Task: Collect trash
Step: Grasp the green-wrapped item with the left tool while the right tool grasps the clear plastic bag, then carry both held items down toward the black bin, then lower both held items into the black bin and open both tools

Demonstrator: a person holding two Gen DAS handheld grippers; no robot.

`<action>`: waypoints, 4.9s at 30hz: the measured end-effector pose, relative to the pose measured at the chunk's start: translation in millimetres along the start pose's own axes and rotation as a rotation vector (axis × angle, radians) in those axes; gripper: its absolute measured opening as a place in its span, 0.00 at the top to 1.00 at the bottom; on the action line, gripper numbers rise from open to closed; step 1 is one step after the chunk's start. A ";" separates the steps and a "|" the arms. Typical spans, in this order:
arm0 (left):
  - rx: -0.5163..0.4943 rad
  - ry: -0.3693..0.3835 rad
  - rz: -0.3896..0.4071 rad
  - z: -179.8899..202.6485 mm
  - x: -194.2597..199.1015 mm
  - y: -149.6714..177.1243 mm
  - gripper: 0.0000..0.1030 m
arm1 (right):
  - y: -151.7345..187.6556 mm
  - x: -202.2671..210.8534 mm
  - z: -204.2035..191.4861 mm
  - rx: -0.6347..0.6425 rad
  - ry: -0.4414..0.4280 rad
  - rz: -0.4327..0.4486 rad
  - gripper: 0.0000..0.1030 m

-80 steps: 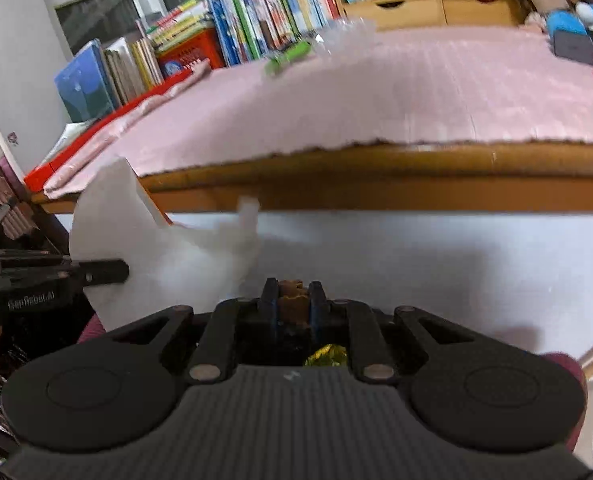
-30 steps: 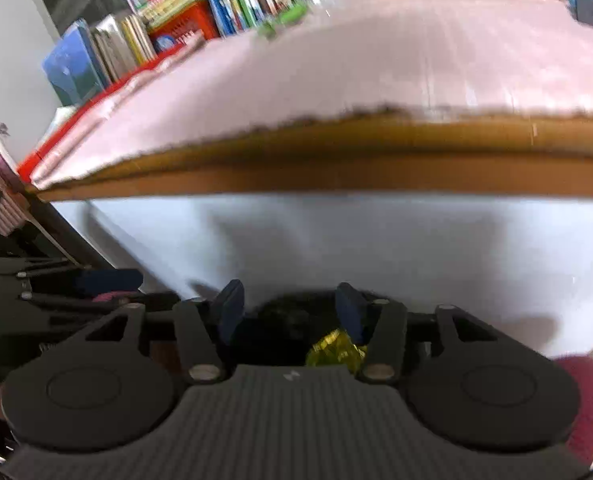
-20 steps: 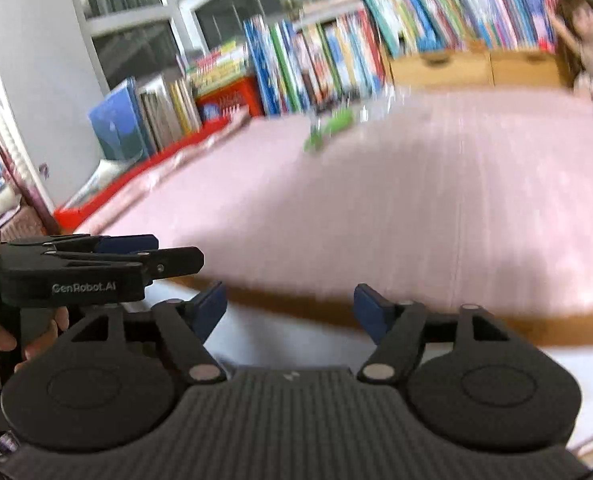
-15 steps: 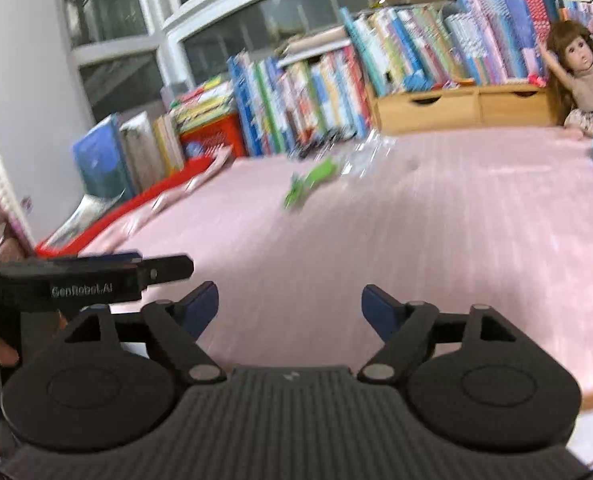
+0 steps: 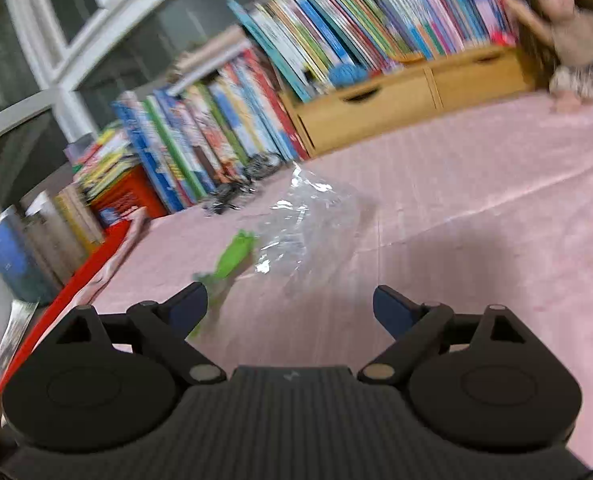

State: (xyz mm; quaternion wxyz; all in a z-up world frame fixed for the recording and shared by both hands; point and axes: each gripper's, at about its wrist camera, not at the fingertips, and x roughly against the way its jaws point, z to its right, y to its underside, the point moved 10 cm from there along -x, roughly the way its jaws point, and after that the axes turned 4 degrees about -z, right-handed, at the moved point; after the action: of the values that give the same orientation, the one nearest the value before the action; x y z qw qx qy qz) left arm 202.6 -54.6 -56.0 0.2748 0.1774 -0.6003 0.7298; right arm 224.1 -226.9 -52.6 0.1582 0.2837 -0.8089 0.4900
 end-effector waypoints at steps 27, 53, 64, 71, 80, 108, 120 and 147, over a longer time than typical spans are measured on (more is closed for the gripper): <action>-0.179 0.025 0.097 11.7 107.4 36.1 0.27 | 18.2 97.9 16.5 0.299 0.159 0.024 0.00; -0.188 0.043 0.052 34.8 89.1 43.5 0.81 | 40.7 109.0 2.4 0.245 0.051 0.047 0.22; -0.201 0.060 0.009 28.1 158.5 100.6 0.81 | 98.9 166.8 -19.0 0.288 -0.041 0.038 0.22; -0.205 0.086 -0.074 14.2 192.8 146.0 0.81 | 148.5 191.7 -18.4 0.270 -0.058 -0.018 0.22; -0.230 0.077 -0.239 1.1 198.0 210.0 0.85 | 212.7 190.9 -5.6 0.200 -0.037 -0.127 0.24; -0.209 -0.015 -0.561 -37.4 118.4 324.7 0.85 | 329.6 115.7 65.3 0.009 0.103 -0.414 0.25; -0.182 -0.059 -0.641 -33.2 76.6 345.7 0.84 | 359.9 78.8 85.4 -0.069 0.144 -0.479 0.25; -0.185 -0.139 -0.657 -37.0 74.7 350.6 0.47 | 357.4 71.9 88.0 -0.060 0.126 -0.482 0.13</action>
State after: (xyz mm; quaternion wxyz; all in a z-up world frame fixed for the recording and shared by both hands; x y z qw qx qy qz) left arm -68.9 -49.5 -293.0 0.4683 0.3847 -0.5920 0.5313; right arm -50.2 -198.3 -306.8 0.3288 0.4324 -0.7206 0.4308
